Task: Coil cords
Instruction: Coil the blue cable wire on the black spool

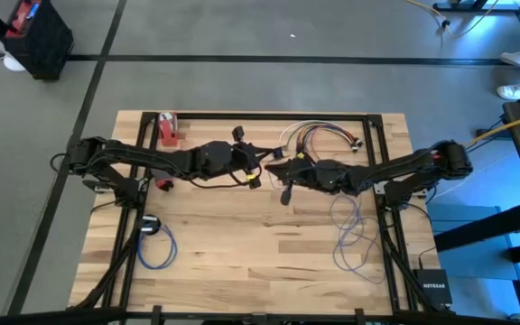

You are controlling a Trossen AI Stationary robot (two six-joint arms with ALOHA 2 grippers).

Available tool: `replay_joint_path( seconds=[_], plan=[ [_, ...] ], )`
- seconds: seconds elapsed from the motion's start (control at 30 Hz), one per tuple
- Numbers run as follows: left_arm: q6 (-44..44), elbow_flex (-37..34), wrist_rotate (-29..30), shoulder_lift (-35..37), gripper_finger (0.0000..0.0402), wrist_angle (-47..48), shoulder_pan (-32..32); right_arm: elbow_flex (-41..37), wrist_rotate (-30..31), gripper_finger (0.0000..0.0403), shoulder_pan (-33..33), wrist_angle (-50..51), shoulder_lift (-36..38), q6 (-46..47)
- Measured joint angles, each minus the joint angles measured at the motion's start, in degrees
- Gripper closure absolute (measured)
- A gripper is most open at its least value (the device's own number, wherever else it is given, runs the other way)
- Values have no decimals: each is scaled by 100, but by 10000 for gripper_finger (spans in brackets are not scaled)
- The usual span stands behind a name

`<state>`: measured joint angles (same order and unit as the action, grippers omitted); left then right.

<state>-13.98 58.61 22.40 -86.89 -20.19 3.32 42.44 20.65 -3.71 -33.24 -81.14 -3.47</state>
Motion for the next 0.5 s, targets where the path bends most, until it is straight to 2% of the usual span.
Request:
replay_joint_path(
  seconds=[0.13,0.5],
  plan=[
    [114,0,-165,0,396,-151,-15,0,162,398,3,25,-138,-43],
    [53,-4,-163,45,396,-211,-177,2,458,397,-2,719,-184,-144]
  ],
)
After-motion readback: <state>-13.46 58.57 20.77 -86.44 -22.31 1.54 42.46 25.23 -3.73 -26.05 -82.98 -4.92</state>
